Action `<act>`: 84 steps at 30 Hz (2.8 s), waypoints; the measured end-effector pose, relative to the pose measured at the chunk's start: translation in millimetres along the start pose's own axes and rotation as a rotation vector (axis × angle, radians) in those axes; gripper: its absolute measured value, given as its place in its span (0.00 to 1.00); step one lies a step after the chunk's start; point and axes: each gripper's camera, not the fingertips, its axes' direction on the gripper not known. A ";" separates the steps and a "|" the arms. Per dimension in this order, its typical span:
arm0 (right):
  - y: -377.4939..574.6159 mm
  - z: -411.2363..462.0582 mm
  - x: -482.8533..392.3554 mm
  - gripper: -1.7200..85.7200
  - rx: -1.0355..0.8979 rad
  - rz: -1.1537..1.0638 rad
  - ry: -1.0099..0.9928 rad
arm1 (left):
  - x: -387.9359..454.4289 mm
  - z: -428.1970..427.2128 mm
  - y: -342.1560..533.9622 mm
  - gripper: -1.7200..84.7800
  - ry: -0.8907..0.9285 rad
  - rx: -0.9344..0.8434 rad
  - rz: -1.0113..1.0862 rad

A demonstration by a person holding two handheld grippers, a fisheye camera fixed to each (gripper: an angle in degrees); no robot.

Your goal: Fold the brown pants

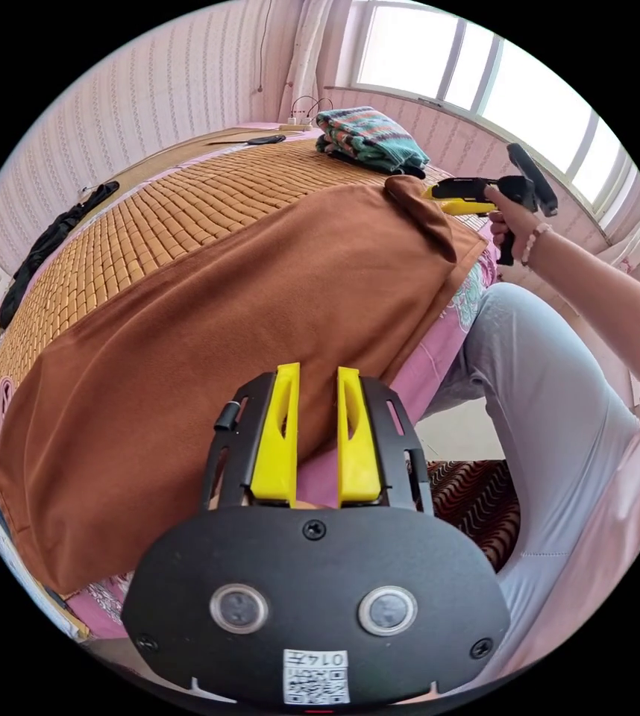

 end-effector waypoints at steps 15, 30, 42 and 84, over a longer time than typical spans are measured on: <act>53.1 -54.9 90.4 0.04 -0.025 0.399 -0.259 | 20.8 -10.4 -7.4 0.01 0.056 -0.045 0.102; 6.1 -55.0 36.3 0.02 -0.124 0.317 -0.128 | 38.8 5.6 1.5 0.02 0.065 -0.059 0.076; -42.7 -25.3 -284.2 0.02 -0.285 -0.695 -0.082 | 46.7 -11.2 27.0 0.01 0.014 0.003 -0.050; -28.9 -65.9 -184.8 0.09 -0.108 -0.315 -0.066 | 72.0 -19.2 27.9 0.08 0.079 0.269 0.079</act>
